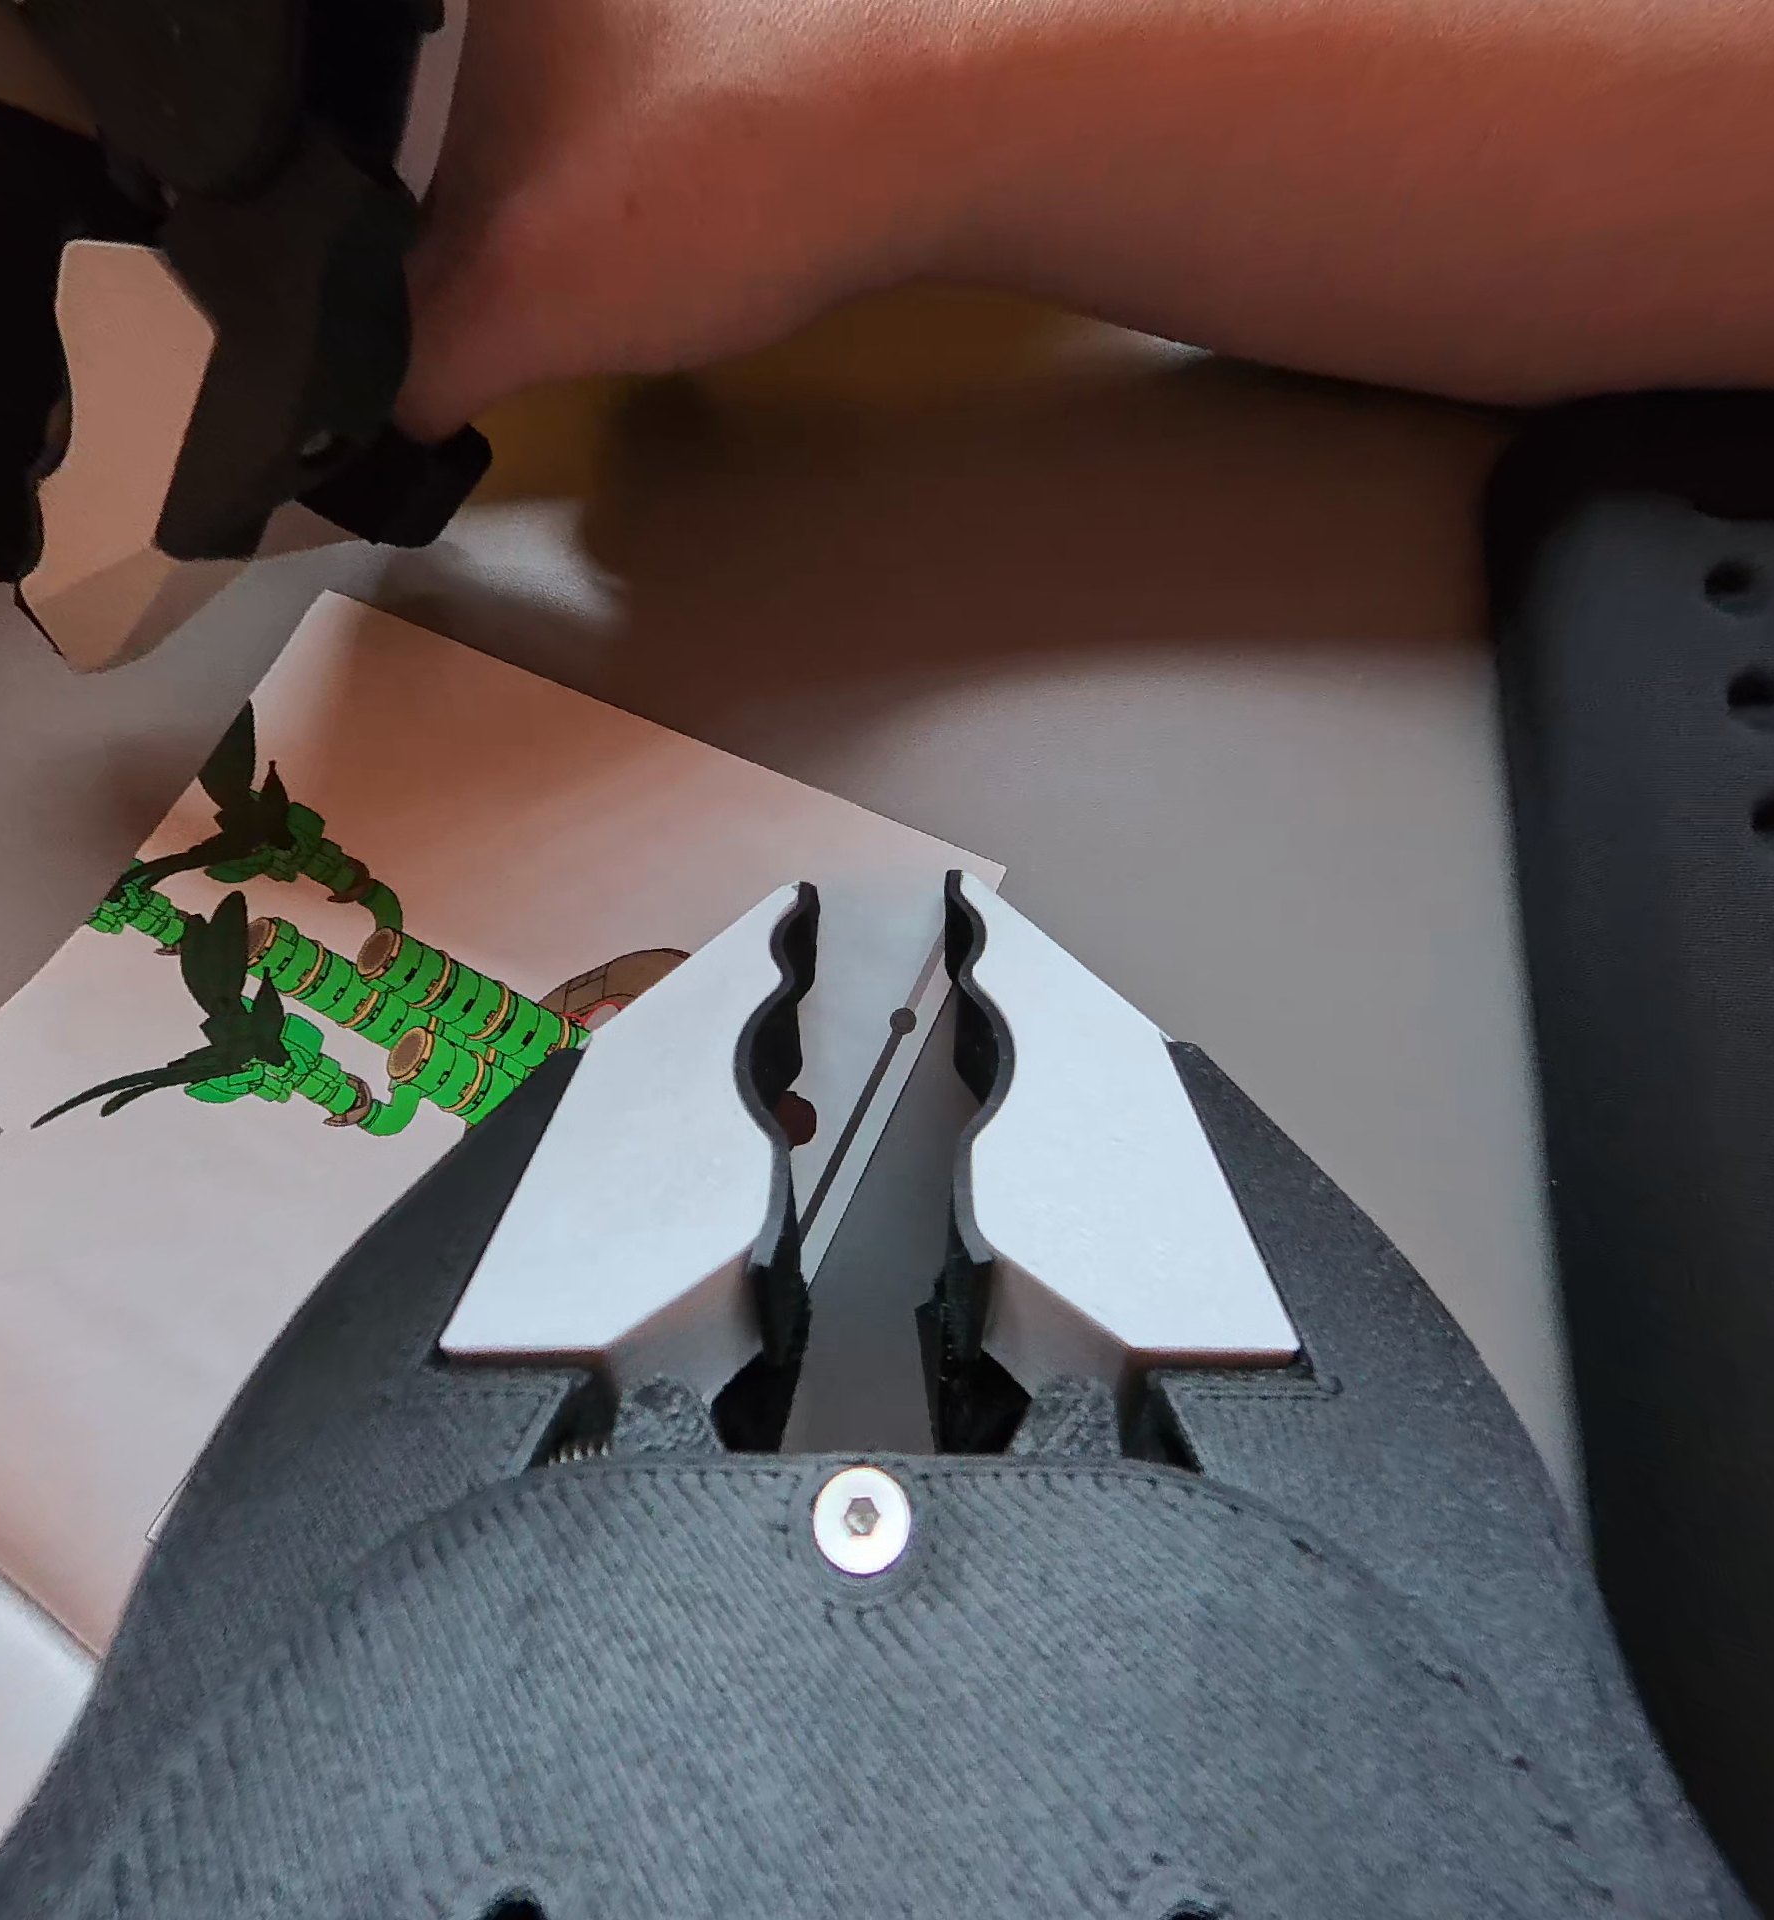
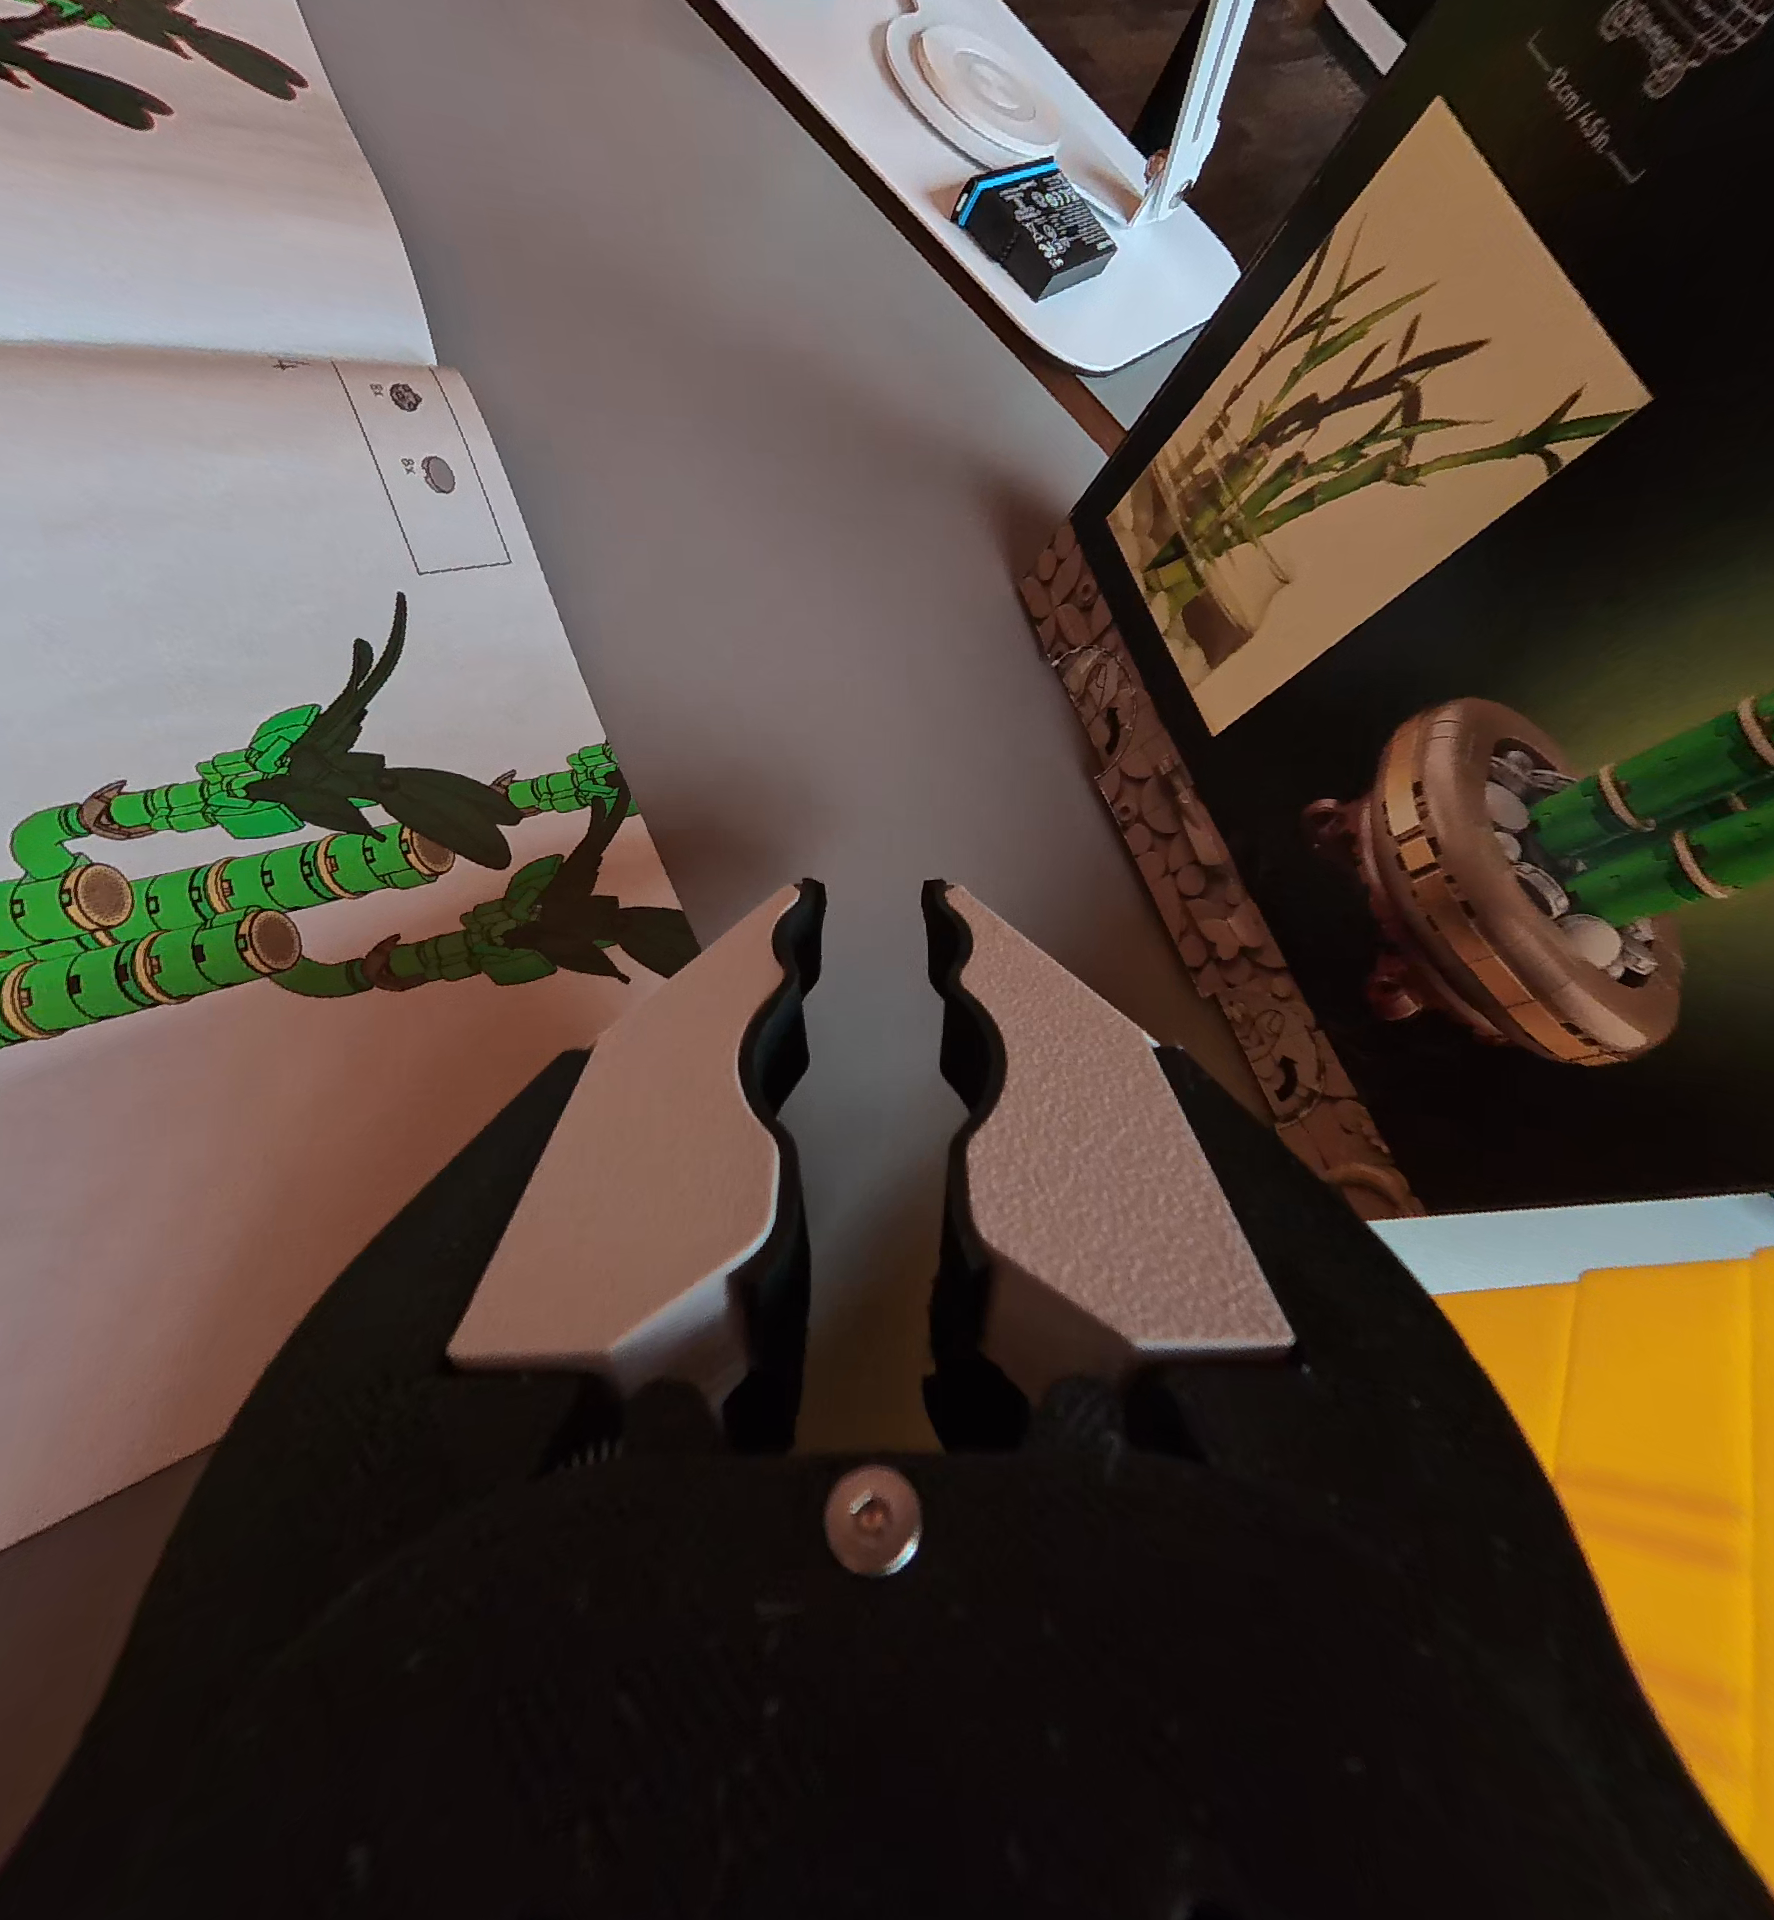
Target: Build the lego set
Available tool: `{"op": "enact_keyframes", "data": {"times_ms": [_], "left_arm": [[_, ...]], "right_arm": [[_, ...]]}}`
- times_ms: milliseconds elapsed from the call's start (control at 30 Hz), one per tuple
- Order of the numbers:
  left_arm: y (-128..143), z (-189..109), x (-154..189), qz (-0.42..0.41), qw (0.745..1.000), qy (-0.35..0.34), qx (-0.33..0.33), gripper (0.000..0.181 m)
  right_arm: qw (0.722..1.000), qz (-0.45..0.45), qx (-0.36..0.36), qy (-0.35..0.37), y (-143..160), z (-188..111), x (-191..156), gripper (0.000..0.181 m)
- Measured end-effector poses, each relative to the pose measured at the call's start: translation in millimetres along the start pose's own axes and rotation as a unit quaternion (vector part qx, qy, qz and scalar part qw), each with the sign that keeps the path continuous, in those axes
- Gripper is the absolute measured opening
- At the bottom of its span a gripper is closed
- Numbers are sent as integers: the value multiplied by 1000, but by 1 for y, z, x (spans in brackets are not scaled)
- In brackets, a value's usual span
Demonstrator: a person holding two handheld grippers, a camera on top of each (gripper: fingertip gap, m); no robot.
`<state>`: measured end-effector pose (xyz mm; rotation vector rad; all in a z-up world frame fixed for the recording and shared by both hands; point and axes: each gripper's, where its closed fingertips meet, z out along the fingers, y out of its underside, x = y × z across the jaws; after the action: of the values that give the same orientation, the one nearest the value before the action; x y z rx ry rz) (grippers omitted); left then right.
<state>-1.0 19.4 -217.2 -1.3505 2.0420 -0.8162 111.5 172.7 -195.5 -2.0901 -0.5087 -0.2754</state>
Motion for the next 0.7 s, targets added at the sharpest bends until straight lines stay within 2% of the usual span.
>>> {"op": "enact_keyframes", "data": {"times_ms": [267, 400, 500, 600, 700], "left_arm": [[1, 0, -2, -29, 1000, 2, -4, 29], [-1, -1, -4, -108, 994, 19, 3, 57], [-1, -2, -13, -145, 989, -2, 2, 75], [2, -1, -17, -149, 988, -28, -5, 86], [7, 1, -18, -113, 991, -61, -23, 89]], "right_arm": [[1000, -1, -3, 0, 1, 1, 0, 19], [1000, -1, -1, 2, 0, 0, 1, 20], [1000, -1, 0, 5, 0, -1, 2, 20], [1000, 7, -4, 24, 1, -2, 9, 20], [998, 32, 11, 52, -2, -9, 23, 19]]}}
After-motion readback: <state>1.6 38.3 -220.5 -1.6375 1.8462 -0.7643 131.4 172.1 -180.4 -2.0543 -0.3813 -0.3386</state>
